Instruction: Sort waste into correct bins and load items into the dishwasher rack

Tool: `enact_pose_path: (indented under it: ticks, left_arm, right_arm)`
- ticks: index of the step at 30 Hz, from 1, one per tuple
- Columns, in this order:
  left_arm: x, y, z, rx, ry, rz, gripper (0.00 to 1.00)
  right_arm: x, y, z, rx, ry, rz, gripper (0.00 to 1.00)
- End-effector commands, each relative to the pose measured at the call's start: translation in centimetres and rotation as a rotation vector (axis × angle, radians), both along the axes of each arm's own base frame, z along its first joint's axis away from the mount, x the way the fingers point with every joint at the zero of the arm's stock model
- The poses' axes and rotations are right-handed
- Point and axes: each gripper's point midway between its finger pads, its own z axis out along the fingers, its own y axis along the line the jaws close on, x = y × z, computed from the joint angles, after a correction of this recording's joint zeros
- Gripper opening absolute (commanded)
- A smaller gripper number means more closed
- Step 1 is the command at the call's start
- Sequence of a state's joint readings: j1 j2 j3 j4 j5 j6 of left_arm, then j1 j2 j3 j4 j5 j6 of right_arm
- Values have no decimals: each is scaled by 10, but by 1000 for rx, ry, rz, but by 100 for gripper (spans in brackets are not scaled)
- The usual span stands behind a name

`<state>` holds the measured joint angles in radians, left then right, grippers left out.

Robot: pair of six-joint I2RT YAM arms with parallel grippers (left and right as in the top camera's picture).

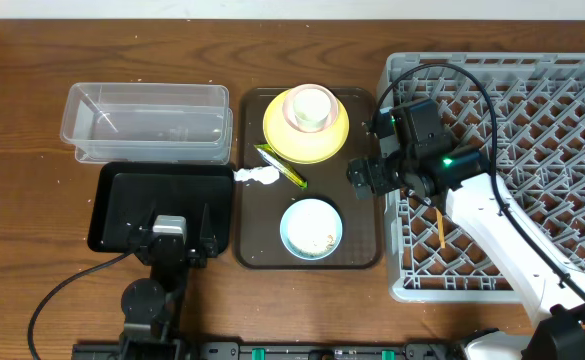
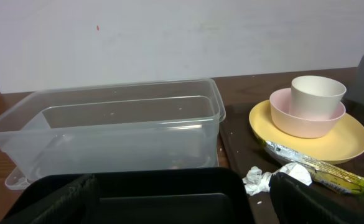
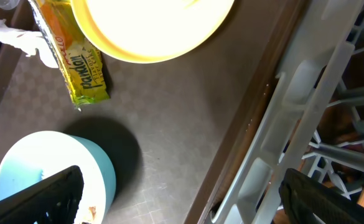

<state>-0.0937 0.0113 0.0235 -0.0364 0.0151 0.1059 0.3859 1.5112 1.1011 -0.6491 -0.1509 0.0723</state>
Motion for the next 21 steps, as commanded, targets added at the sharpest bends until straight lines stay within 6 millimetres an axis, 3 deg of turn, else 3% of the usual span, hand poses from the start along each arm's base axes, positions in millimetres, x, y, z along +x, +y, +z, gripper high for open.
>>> enact_pose_path:
  ticks: [1, 12, 21]
  left_arm:
    - [-1, 4, -19, 15, 56, 22, 90]
    - [-1, 4, -19, 15, 56, 22, 90]
    - [-1, 4, -19, 15, 56, 22, 90]
  right_arm:
    - [4, 5, 14, 30, -37, 9, 99]
    - [0, 37, 29, 200, -33, 108, 99]
    - [-6, 82, 47, 299, -87, 201, 59]
